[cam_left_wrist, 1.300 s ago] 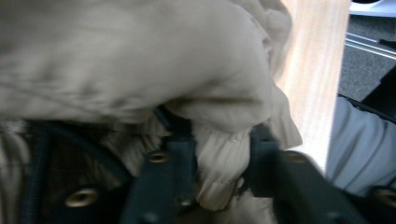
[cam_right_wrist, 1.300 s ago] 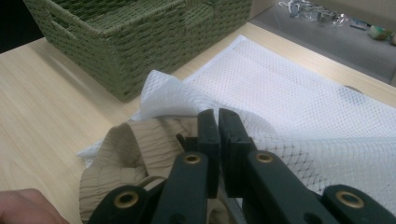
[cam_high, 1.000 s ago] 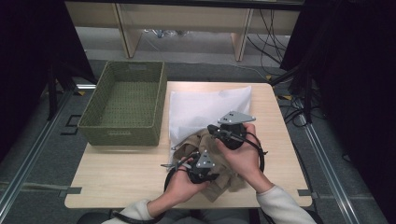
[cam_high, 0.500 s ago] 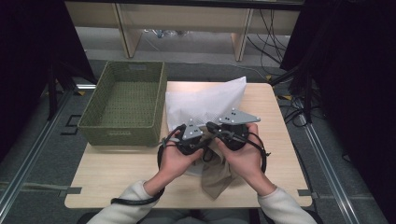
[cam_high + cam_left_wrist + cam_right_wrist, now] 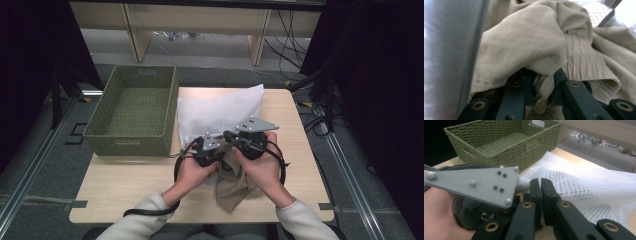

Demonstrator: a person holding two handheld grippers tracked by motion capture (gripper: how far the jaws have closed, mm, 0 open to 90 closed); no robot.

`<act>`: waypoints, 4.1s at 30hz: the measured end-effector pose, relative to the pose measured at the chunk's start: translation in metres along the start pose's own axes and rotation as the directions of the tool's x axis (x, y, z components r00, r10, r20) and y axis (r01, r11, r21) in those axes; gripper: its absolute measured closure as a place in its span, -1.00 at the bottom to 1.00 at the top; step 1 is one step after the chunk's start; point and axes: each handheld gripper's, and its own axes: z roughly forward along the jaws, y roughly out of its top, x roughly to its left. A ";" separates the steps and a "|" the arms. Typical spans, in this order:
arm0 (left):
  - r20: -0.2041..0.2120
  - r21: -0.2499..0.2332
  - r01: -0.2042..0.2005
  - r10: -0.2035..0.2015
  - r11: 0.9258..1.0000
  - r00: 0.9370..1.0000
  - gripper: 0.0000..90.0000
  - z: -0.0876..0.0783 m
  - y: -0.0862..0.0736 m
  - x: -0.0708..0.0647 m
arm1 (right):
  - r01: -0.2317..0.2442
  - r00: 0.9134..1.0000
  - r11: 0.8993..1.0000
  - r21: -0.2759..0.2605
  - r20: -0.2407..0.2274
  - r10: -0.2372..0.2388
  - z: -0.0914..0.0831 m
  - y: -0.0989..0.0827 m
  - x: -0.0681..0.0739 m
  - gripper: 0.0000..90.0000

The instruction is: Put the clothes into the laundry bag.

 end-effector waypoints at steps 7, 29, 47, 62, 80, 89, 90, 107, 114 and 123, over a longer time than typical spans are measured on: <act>0.028 0.018 -0.038 0.037 0.999 0.999 0.41 -0.009 -0.002 -0.001 | 0.006 1.000 1.000 0.015 0.003 -0.006 0.003 -0.002 -0.002 0.98; 0.114 0.015 -0.141 0.138 0.990 0.984 -0.23 -0.076 -0.032 0.005 | 0.005 1.000 0.999 0.033 0.007 -0.005 0.006 -0.004 -0.007 0.98; 0.066 0.131 -0.228 0.221 0.965 0.973 0.33 -0.035 -0.053 0.001 | 0.004 1.000 0.999 0.046 0.014 -0.005 0.007 -0.005 -0.005 0.98; 0.122 -0.050 -0.010 0.016 0.999 0.992 0.91 -0.044 -0.029 0.004 | 0.022 1.000 0.999 0.024 -0.018 -0.021 0.002 0.000 0.004 0.98; 0.021 -0.262 -0.032 0.038 0.964 0.999 0.91 -0.081 0.037 0.013 | 0.060 0.997 0.993 -0.102 -0.039 -0.064 -0.026 0.018 0.025 0.99; -0.039 -0.125 -0.115 0.110 0.986 0.993 0.89 -0.031 0.013 0.015 | 0.007 1.000 0.999 -0.043 -0.019 -0.008 -0.012 0.009 0.009 0.98; -0.041 -0.116 -0.119 0.115 0.986 0.992 0.89 -0.027 0.012 0.016 | 0.020 1.000 0.999 -0.039 -0.020 -0.021 -0.010 0.008 0.006 0.98; -0.036 -0.003 -0.157 0.157 0.988 0.987 0.60 -0.014 0.001 0.025 | -0.004 1.000 1.000 0.016 0.007 0.003 0.002 -0.002 -0.005 0.98; -0.021 -0.051 -0.141 0.140 0.989 0.990 0.27 -0.034 0.001 0.018 | 0.003 1.000 1.000 0.010 0.006 -0.003 0.001 -0.001 -0.005 0.98; -0.027 -0.081 -0.172 0.170 0.982 0.985 0.19 -0.065 -0.007 0.013 | -0.006 1.000 1.000 0.013 -0.004 0.006 0.002 -0.001 -0.003 0.98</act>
